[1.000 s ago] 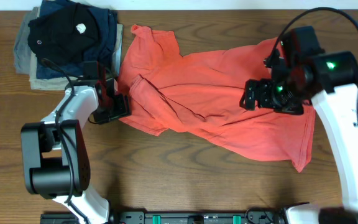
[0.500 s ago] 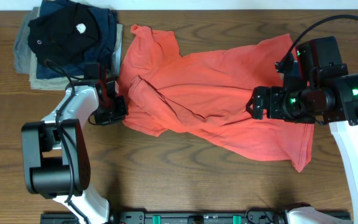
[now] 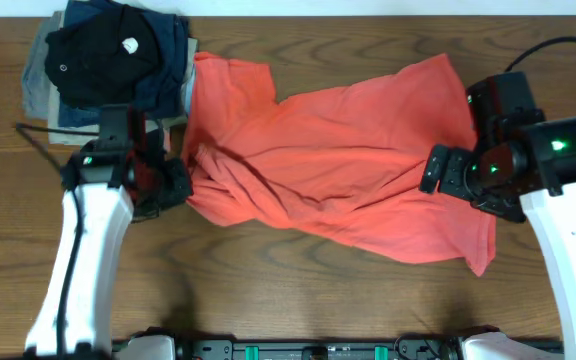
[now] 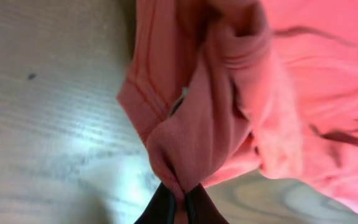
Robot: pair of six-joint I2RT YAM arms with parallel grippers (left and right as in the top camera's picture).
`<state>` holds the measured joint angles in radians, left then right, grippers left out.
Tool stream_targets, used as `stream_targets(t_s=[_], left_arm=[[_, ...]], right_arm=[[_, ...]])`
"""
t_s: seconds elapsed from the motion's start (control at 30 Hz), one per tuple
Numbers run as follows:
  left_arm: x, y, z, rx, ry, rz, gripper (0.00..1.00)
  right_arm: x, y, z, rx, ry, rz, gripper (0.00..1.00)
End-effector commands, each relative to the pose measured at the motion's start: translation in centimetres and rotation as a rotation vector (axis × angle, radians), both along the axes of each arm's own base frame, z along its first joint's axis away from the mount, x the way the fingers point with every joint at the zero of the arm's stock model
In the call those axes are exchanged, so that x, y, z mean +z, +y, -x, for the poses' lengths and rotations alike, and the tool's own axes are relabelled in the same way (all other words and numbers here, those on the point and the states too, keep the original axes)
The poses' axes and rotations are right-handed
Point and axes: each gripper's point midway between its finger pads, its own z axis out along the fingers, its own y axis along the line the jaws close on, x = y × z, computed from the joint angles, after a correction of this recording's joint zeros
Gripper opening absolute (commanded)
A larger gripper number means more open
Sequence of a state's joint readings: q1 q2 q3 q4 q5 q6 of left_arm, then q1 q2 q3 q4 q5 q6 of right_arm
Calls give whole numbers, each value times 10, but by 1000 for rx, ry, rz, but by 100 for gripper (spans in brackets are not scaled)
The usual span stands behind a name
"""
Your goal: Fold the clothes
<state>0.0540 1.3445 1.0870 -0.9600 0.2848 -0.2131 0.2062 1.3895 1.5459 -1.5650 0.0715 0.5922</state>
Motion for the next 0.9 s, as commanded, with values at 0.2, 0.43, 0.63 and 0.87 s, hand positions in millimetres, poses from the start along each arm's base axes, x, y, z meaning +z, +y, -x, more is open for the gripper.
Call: stream_targets(t_s=[0.2, 0.43, 0.63, 0.87], left_arm=[[15, 13, 18, 35, -18, -77, 7], [4, 15, 20, 36, 35, -87, 7], [-5, 15, 19, 34, 73, -86, 10], [-9, 15, 20, 33, 94, -84, 10]], right_arm=[[-58, -12, 10, -146, 89, 51, 99], [-100, -29, 29, -219, 186, 52, 99], [-142, -46, 48, -325, 261, -7, 99], [-168, -73, 62, -450, 285, -37, 99]])
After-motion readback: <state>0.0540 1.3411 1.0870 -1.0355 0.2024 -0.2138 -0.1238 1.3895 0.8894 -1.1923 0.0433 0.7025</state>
